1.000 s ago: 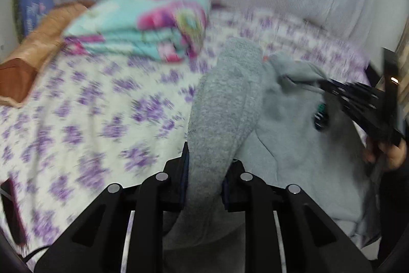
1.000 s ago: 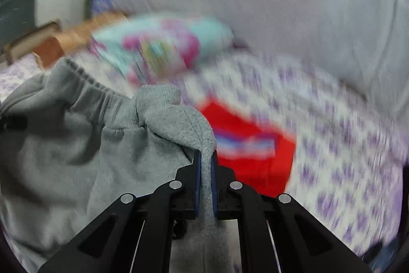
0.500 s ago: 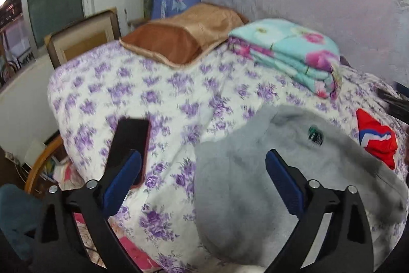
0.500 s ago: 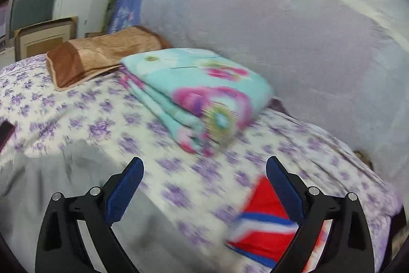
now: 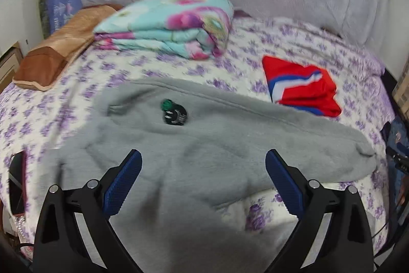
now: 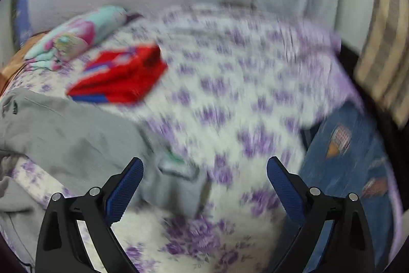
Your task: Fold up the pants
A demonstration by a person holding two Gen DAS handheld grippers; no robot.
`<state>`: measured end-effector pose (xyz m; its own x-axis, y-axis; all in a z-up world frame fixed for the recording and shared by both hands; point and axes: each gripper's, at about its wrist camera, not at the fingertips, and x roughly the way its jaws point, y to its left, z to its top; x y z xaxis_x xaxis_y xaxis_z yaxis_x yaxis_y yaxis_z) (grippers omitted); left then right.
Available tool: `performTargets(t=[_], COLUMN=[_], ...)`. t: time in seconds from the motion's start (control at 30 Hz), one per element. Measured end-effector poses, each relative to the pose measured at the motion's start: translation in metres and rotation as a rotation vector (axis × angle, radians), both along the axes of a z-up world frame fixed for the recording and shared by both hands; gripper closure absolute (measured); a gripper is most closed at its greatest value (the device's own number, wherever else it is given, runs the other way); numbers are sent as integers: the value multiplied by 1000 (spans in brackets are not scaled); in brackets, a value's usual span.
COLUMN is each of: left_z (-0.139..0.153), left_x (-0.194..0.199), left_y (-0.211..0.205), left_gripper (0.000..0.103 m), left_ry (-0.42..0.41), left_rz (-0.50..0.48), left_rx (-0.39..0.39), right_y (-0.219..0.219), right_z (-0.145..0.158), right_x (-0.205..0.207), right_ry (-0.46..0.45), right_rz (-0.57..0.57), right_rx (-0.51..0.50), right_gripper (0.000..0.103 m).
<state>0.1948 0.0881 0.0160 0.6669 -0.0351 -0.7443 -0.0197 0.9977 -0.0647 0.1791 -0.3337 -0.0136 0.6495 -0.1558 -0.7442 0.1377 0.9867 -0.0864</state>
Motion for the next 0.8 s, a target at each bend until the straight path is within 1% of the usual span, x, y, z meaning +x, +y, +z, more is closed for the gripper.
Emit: performTargets(t=[0.03,0.07,0.1,0.13,0.17,0.23,0.27,0.33,0.37,0.4,0.43,0.47,0.5,0.57,0.63,0.67,0.7,0.73,0.77,0.8], left_z=[-6,-12,-23,-31,-37,-44,-45,-41,-37,-35,-34,-33,-31,-27,-18,-14,-8,-3,1,6], left_x=[2,3,6,10,12,9,9,7,7,7,8,7,5,-4,-22,-31,-44,-56,-65,-81], left_y=[-1,-1,2,5,9,22,25,31,34,36,38,40,41,42,44,46,48,50,50,53], left_gripper=[8,8,8,8,8,8,8,8,8,8,8,8,8,8,8,8,8,7,5,5], left_ry=[14,31,55,77,97,116,116,100,82,74,69,67,69,61,36,21,-6,-31,-49,-80], left_rz=[8,18,38,54,69,91,101,120,131,138,144,148,151,138,122,115,116,115,114,113], left_rx=[1,-5,-5,-2,-7,-23,-18,-17,-15,-12,-14,-21,-26,-44,-35,-32,-24,-20,-19,-15], right_y=[-7,-8,-12,-13,-15,-10,-10,-14,-15,-14,-10,-7,-6,-11,-16,-18,-17,-13,-10,-3], right_z=[-17,-30,-43,-54,-56,-31,-6,27,32,31,20,-3,-23,-44,-39,-30,-25,-19,-18,-18], right_x=[7,15,20,27,33,39,42,48,52,62,74,85,88,73,43,14,-5,-37,-56,-77], right_ry=[46,85,129,171,161,68,-15,-105,-119,-96,-26,89,165,223,177,131,108,79,66,60], right_rz=[-20,-24,1,51,53,70,85,90,85,79,71,48,4,-44,-78,-50,-17,52,100,138], right_rx=[71,130,214,318,348,268,246,260,250,219,194,163,126,109,155,222,277,374,429,471], right_gripper=[6,29,97,96,96,96,96,96,95,91,81,52,42,42,42,37,26,18,5,3])
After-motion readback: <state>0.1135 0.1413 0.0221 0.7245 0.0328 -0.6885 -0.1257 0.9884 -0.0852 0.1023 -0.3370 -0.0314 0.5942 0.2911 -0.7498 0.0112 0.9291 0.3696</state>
